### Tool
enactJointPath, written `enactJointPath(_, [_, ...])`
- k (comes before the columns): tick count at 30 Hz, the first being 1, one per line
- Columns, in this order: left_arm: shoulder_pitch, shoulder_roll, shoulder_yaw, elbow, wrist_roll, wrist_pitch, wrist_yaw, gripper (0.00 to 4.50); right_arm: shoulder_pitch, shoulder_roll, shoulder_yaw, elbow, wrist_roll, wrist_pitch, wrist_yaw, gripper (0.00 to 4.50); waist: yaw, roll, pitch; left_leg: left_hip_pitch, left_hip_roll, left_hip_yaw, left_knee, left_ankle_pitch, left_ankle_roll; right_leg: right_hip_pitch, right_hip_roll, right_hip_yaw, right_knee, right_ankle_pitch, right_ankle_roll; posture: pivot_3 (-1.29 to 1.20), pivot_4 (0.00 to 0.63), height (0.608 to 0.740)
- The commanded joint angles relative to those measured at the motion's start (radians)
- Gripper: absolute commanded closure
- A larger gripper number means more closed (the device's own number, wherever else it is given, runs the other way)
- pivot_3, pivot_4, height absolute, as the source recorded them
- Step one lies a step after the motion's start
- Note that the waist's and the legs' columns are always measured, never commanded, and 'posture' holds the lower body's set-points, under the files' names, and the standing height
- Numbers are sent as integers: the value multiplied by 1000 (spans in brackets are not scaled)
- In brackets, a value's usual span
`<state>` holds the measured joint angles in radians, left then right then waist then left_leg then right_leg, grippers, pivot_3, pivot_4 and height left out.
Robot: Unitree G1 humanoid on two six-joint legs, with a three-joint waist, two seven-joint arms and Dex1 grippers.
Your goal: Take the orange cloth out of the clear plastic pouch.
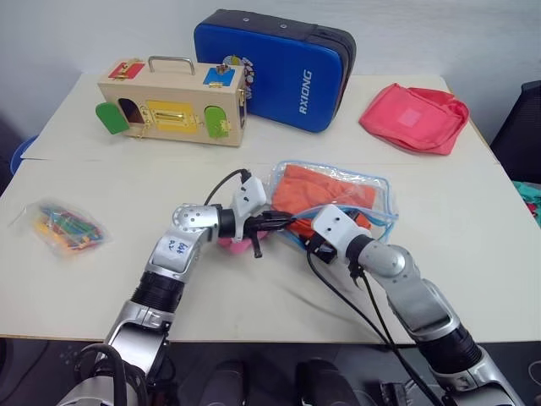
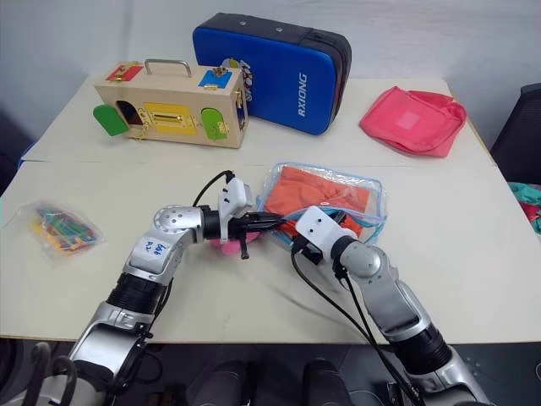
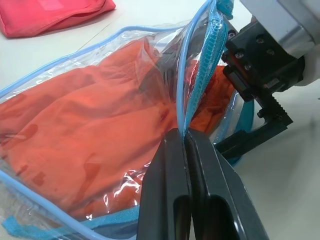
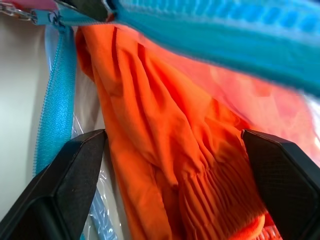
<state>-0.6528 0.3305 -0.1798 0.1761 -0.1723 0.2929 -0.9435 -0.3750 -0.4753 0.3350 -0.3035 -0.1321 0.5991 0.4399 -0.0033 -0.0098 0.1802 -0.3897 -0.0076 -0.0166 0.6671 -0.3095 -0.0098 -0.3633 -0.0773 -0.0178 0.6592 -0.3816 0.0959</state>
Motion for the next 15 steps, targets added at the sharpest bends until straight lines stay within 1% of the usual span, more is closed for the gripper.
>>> enactJointPath(1, [-2, -7, 5, -16, -11, -13, 7, 4500, -15, 2, 20, 89, -11, 8, 36, 390, -1, 0, 0, 0, 0, 0, 0, 0, 0, 0, 0, 0, 0, 0, 0, 0, 150, 740])
enactJointPath(2, [-3, -9, 5, -14, -11, -14, 9, 4500, -28, 6, 17, 114, -16, 3, 35, 568, -1, 0, 0, 1, 0, 0, 0, 0, 0, 1, 0, 0, 0, 0, 0, 0, 150, 740])
enactJointPath(6, [3, -14, 12, -16, -19, -9, 17, 4500, -101, 4, 7, 243, -38, -40, 36, 1997, 1, 0, 0, 2, 0, 0, 1, 0, 0, 2, 0, 0, 0, 0, 0, 0, 150, 740])
enactJointPath(8, [8, -19, 18, -20, -24, 2, 29, 4500, -121, -6, 2, 269, -33, -63, 54, 2635, 3, 0, -1, 2, 0, 0, 1, 0, 0, 3, 0, 0, 0, 0, 0, 0, 150, 740])
enactJointPath(9, [11, -22, 24, -24, -29, 12, 37, 4500, -129, -16, 1, 270, -25, -74, 77, 3028, 3, 0, -1, 2, 0, 0, 1, 0, 0, 3, 0, 0, 0, 0, 0, 0, 150, 740])
enactJointPath(11, [17, -37, 42, -36, -46, 46, 64, 4500, -132, -41, -14, 253, 19, -107, 153, 3720, 2, 0, -1, 2, 0, 0, 1, 0, 0, 3, 0, 0, 0, 0, 0, 0, 150, 740])
enactJointPath(13, [22, -56, 69, -52, -69, 78, 103, 4500, -113, -83, -30, 186, 123, -143, 307, 4367, 3, 0, -1, 1, 0, 0, 1, 0, 0, 2, -1, 0, 0, 0, 0, 0, 150, 740])
enactJointPath(14, [23, -65, 88, -61, -86, 106, 124, 4500, -110, -104, -43, 163, 145, -148, 342, 4489, 3, 0, -1, 1, 0, -1, 1, 0, 0, 3, 0, -1, -1, 0, 0, 0, 150, 740])
enactJointPath(15, [25, -75, 110, -70, -109, 142, 146, 4500, -108, -132, -59, 142, 171, -166, 389, 4489, 2, 0, 0, 1, 0, -1, 1, 0, 0, 3, -1, -1, -1, 0, 0, 0, 150, 740])
